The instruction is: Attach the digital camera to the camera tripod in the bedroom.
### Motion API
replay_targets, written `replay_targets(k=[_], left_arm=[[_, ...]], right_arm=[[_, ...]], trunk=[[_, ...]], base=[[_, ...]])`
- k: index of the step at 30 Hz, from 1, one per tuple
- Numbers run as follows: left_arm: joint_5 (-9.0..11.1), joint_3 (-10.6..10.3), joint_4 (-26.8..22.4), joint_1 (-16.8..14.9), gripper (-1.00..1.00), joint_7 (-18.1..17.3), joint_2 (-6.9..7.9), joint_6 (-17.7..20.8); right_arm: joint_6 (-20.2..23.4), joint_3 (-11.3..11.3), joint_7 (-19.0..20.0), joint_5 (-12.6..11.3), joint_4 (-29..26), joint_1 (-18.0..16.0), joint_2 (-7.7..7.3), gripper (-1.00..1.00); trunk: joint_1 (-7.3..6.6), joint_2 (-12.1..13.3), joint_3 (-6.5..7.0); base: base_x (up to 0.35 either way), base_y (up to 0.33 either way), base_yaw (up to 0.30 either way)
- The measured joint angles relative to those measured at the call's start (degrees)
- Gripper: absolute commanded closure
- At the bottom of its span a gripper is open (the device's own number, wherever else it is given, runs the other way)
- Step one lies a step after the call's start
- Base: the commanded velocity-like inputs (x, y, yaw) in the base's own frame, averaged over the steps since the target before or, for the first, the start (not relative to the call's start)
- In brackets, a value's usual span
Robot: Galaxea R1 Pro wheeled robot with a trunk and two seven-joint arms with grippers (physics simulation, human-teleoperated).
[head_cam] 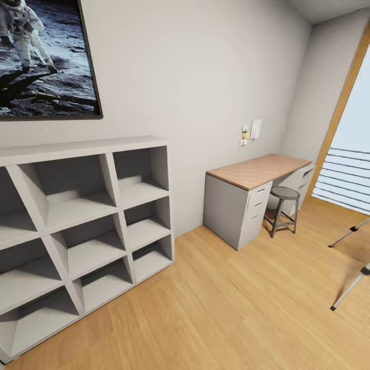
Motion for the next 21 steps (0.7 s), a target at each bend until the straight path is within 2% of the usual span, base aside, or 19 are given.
replay_targets(k=[6,14,21], left_arm=[[0.00,0.00,-0.02,0.00,-1.00,0.07,-0.05,0.00],[-0.08,0.11,-0.10,0.00,-1.00,0.25,-0.17,-0.07],[-0.05,0.09,-0.05,0.01,-1.00,0.26,-0.11,-0.02]], right_arm=[[-0.03,-0.03,-0.06,0.00,0.00,0.00,0.00,-1.00],[-0.13,0.04,-0.13,0.00,0.01,0.00,-0.01,-1.00],[-0.10,0.04,-0.19,0.00,0.02,-0.01,0.00,-1.00]], trunk=[[0.00,0.00,0.00],[0.02,0.01,0.00],[0.00,0.00,0.00]], base=[[-0.023,0.008,-0.245],[-0.209,0.113,-0.244],[-0.090,0.051,-0.105]])
